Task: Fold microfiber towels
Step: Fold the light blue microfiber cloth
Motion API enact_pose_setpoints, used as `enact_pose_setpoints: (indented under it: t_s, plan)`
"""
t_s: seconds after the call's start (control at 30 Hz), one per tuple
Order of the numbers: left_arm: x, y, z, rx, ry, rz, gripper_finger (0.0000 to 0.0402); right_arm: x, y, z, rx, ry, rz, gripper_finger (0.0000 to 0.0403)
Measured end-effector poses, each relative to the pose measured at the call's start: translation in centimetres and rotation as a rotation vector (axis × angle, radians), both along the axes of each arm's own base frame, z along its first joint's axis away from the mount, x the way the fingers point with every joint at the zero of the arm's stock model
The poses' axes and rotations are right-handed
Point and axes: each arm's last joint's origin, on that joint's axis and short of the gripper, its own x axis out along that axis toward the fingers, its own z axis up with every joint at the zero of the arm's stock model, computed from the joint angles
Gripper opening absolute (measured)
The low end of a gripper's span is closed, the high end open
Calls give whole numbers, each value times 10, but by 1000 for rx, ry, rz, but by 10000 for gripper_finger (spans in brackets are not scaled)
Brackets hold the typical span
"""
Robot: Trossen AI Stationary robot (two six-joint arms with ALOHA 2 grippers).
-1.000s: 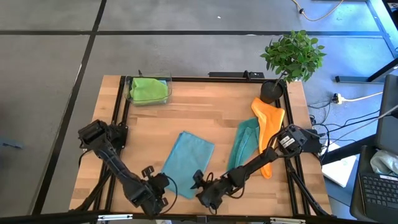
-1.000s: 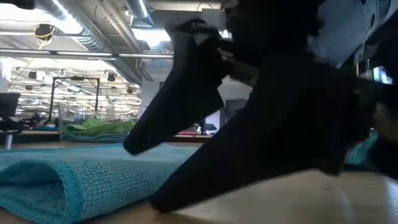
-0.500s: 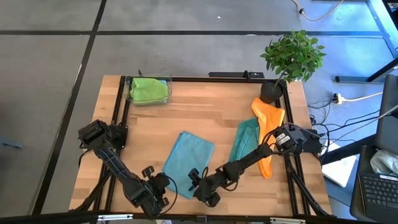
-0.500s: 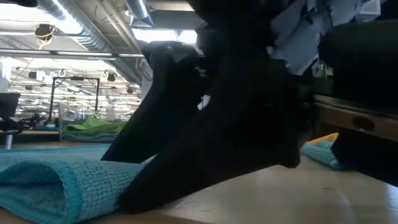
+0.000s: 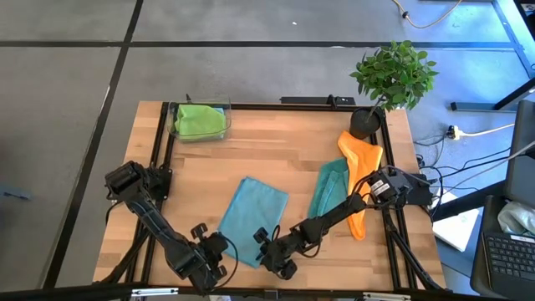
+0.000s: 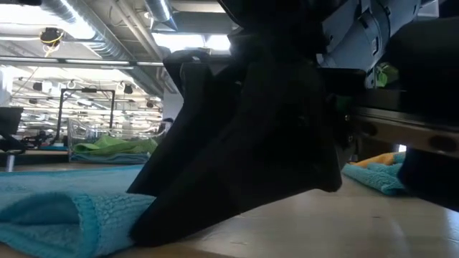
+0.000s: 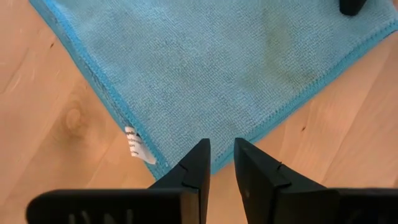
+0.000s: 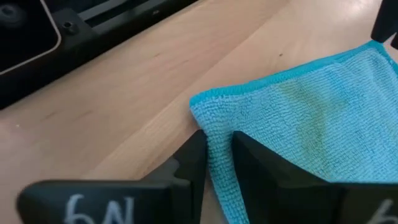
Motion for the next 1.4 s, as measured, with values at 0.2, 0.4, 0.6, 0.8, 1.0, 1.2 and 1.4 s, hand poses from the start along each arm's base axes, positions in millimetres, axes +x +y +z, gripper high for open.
enact_pose_setpoints:
  t_s: [0.2, 0.4, 0.6, 0.8, 1.0, 1.2, 1.4]
  plan:
    - [1, 0, 1, 30, -32, -12, 66, -1, 1, -1, 1, 3, 6, 46]
    - [2, -3, 1, 88, -14, -191, 66, -2, 2, -2, 3, 13, 22, 7]
    - [3, -12, -1, 97, -47, -296, 66, -3, 1, -3, -7, 49, 27, 14]
    - [-2, -16, 0, 156, -22, -427, 72, -4, 1, -2, 0, 45, 24, 6]
    - [-7, -21, 1, 226, -52, -480, 103, -7, -1, 13, 0, 46, -16, 7]
    - [-10, -23, 1, 249, -80, -481, 139, -6, -5, 21, -45, 10, -115, 7]
    - [-1, -18, 2, 245, -94, -451, 161, -7, -5, 26, -97, -29, -179, 8]
